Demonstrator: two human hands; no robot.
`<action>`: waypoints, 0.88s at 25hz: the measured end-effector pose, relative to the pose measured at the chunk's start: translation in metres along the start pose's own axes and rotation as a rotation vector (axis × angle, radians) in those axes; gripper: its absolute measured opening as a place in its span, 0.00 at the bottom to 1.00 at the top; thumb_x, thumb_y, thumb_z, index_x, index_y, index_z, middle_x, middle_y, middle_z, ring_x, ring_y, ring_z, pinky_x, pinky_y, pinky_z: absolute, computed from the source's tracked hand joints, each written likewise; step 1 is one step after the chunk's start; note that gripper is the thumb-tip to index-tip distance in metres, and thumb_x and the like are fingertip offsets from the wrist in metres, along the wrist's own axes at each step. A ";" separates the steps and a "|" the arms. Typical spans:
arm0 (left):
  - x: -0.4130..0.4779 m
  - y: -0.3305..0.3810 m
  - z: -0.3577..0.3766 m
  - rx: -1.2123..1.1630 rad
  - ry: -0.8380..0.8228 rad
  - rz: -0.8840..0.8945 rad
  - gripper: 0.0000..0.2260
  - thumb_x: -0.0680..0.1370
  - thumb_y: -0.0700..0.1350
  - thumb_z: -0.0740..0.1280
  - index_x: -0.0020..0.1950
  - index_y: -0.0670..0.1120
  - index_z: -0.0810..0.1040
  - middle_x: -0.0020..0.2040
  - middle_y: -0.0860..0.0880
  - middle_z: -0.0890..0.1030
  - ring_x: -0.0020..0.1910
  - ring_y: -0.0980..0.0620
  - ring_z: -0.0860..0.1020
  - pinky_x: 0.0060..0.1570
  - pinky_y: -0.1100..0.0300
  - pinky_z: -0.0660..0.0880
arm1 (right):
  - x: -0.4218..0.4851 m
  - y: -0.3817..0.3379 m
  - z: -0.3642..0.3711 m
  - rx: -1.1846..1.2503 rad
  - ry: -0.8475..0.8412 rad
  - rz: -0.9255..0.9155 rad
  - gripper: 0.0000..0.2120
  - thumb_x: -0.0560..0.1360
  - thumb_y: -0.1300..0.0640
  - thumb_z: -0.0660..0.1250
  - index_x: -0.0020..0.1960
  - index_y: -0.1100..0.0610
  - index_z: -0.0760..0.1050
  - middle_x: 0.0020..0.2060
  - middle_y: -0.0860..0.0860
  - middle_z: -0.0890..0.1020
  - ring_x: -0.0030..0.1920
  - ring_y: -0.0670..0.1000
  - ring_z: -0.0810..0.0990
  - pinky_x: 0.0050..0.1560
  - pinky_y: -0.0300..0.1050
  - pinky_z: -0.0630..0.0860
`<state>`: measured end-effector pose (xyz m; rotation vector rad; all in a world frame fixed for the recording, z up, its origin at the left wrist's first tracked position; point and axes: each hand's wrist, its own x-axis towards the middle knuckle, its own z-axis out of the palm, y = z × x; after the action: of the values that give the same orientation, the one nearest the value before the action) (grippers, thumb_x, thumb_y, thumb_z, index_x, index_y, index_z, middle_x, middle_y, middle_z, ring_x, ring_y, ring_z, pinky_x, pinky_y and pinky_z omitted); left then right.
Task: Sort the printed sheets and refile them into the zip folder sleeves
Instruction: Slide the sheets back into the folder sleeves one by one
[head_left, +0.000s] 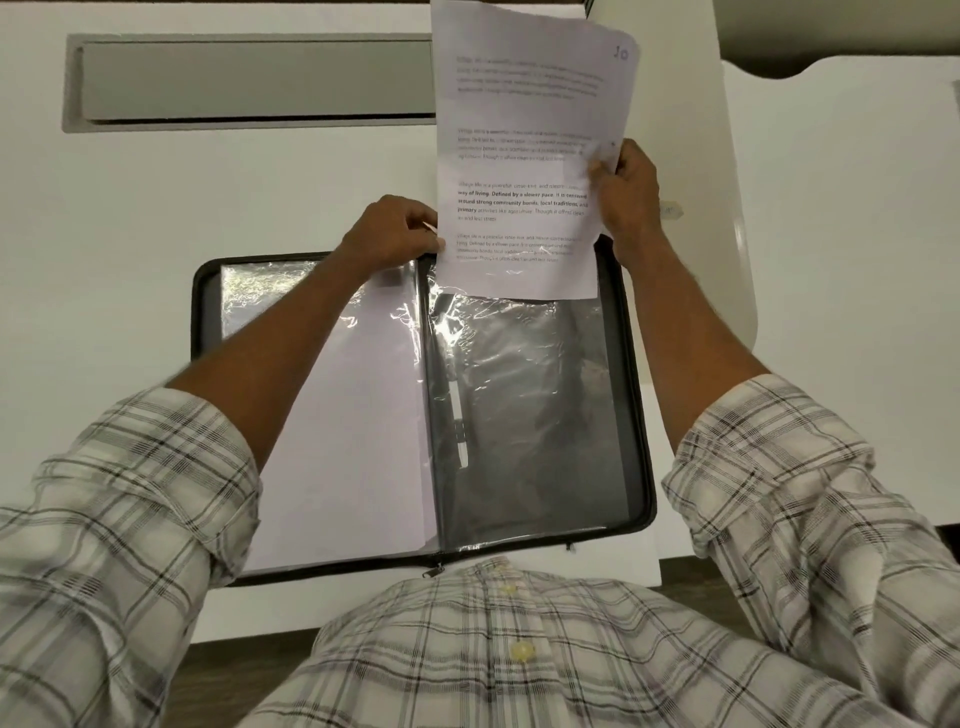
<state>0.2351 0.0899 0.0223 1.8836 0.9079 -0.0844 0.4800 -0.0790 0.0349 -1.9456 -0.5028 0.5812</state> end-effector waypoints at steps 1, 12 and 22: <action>0.001 -0.002 -0.003 0.072 -0.016 0.016 0.09 0.75 0.40 0.75 0.55 0.41 0.86 0.50 0.43 0.87 0.53 0.43 0.85 0.62 0.45 0.79 | 0.002 0.000 0.001 -0.021 0.001 -0.002 0.09 0.79 0.58 0.65 0.57 0.58 0.77 0.50 0.50 0.83 0.48 0.47 0.81 0.49 0.41 0.79; 0.012 0.001 -0.002 -0.257 0.099 0.019 0.20 0.78 0.44 0.75 0.68 0.42 0.77 0.54 0.40 0.86 0.53 0.44 0.86 0.57 0.49 0.82 | 0.005 0.006 0.000 -0.259 -0.160 0.077 0.08 0.79 0.58 0.69 0.56 0.60 0.79 0.52 0.54 0.84 0.51 0.53 0.83 0.52 0.50 0.82; 0.016 -0.006 -0.007 -0.411 0.125 -0.030 0.19 0.78 0.42 0.76 0.67 0.42 0.78 0.55 0.42 0.85 0.55 0.46 0.85 0.58 0.50 0.83 | -0.004 0.008 0.008 -0.505 -0.080 0.071 0.12 0.78 0.62 0.68 0.61 0.61 0.79 0.56 0.56 0.83 0.53 0.53 0.81 0.50 0.41 0.76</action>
<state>0.2406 0.1056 0.0144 1.5054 0.9566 0.1916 0.4729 -0.0788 0.0252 -2.4323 -0.6822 0.6205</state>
